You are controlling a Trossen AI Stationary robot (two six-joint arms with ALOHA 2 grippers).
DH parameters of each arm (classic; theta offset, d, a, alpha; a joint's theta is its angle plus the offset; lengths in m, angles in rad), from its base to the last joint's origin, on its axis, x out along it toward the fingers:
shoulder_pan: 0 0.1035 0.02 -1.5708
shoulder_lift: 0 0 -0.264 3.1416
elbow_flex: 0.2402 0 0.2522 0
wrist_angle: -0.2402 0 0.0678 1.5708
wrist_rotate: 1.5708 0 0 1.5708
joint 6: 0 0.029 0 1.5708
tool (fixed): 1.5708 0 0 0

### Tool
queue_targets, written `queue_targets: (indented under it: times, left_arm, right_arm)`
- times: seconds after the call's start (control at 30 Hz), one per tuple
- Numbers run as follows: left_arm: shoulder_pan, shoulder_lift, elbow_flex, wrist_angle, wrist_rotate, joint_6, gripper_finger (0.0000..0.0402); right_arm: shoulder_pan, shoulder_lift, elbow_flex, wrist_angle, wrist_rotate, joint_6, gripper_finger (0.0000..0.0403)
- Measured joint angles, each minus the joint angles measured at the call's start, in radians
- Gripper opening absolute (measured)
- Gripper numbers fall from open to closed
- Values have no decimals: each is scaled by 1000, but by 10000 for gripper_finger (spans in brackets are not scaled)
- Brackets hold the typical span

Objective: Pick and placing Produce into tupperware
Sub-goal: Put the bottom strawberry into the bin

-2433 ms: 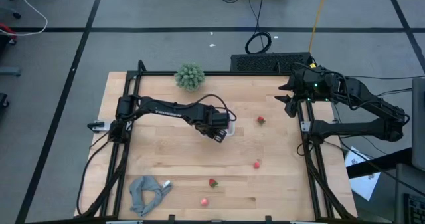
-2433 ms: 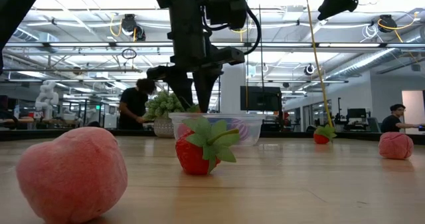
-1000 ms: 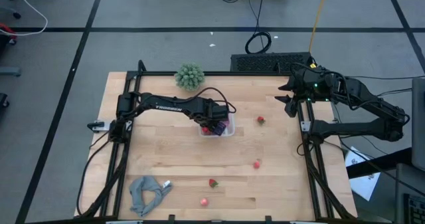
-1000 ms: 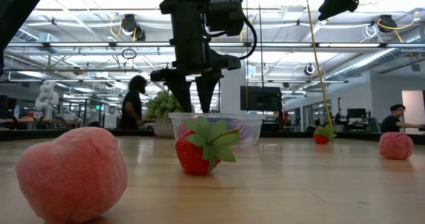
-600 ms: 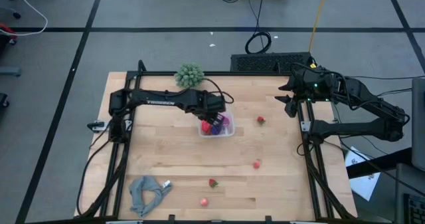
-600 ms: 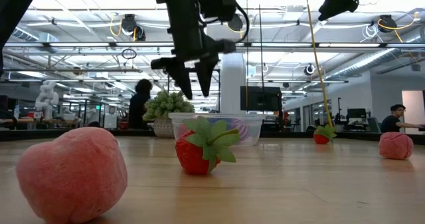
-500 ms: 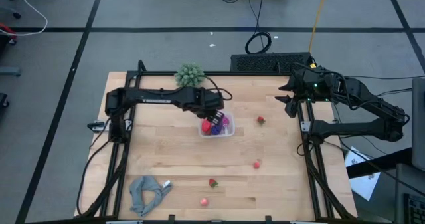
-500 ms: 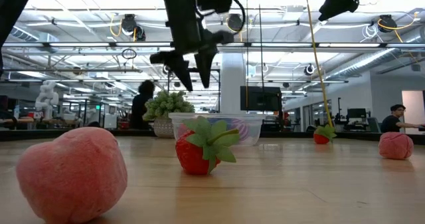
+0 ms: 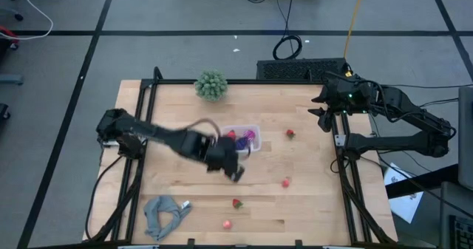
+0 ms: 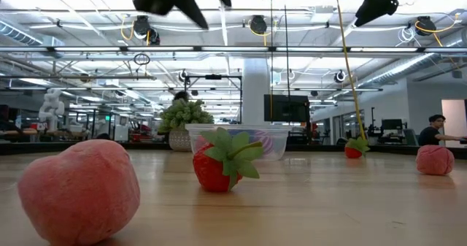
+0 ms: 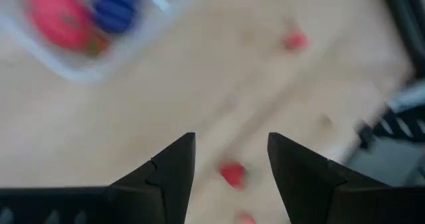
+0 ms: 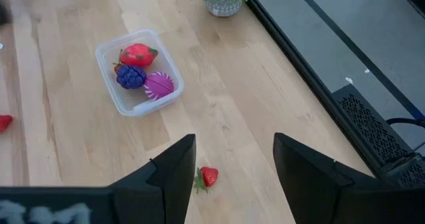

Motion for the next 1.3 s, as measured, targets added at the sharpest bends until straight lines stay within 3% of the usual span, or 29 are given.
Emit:
queue_targets:
  times: [0.17, 0.27, 0.47, 0.77, 1.0, 1.3]
  left_arm:
    - [-151, 31, 0, 47, -82, -70, 193]
    - [-213, 44, 0, 46, -139, -107, 193]
    - [-286, 101, 0, 46, -160, -178, 193]
    - [-310, 242, 0, 105, -93, -214, 193]
    - [-290, 315, 0, 255, -52, -79, 193]
    - [-271, 331, 0, 242, -59, 69, 193]
  right_arm:
    - [0, 0, 0, -4, -6, 32, 193]
    - [0, 0, 0, -9, -74, 36, 193]
    - [0, 0, 0, -47, -196, 37, 193]
    - [0, 0, 0, -83, -210, 47, 193]
    - [0, 1, 0, -76, -210, 47, 193]
    - [0, 1, 0, -76, -210, 47, 193]
